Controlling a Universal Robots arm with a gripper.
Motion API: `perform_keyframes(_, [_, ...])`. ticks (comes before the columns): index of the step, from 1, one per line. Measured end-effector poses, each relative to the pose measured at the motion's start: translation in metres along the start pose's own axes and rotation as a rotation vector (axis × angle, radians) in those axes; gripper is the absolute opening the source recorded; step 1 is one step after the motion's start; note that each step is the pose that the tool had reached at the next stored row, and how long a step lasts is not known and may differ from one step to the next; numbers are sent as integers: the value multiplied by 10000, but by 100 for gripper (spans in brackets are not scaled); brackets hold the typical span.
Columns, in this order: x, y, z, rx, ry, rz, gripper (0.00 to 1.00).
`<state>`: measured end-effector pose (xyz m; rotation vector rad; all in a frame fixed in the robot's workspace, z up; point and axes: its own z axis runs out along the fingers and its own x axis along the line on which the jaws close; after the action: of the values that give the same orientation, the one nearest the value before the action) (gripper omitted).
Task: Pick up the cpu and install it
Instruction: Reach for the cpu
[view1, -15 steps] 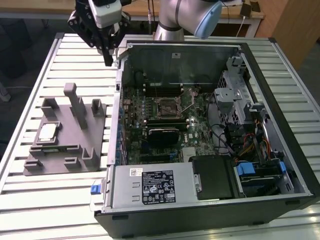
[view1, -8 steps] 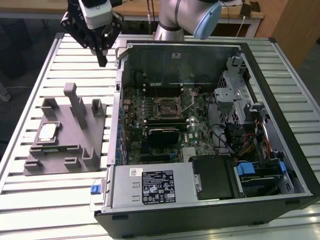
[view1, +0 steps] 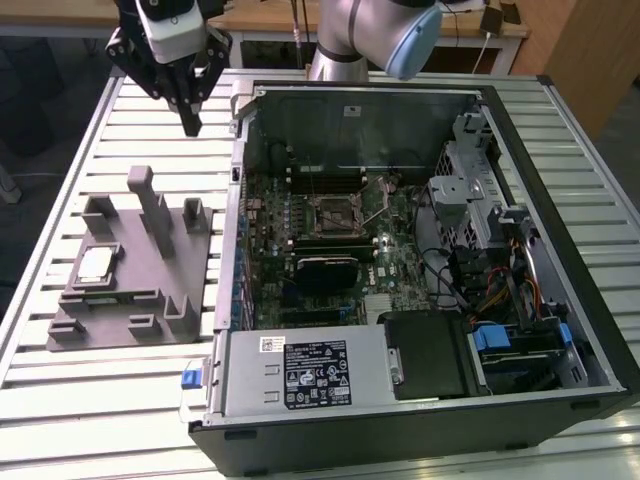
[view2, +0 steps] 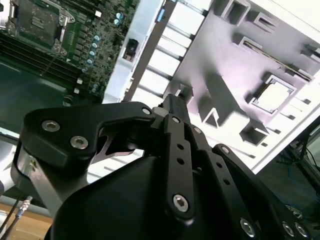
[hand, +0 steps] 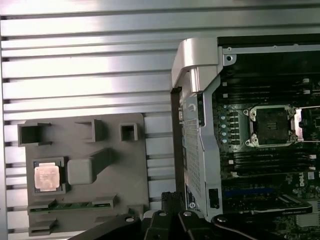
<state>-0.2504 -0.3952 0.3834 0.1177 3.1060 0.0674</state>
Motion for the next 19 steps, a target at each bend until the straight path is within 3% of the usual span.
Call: perform_keyframes(19, [435, -20, 110, -1, -1, 0, 11])
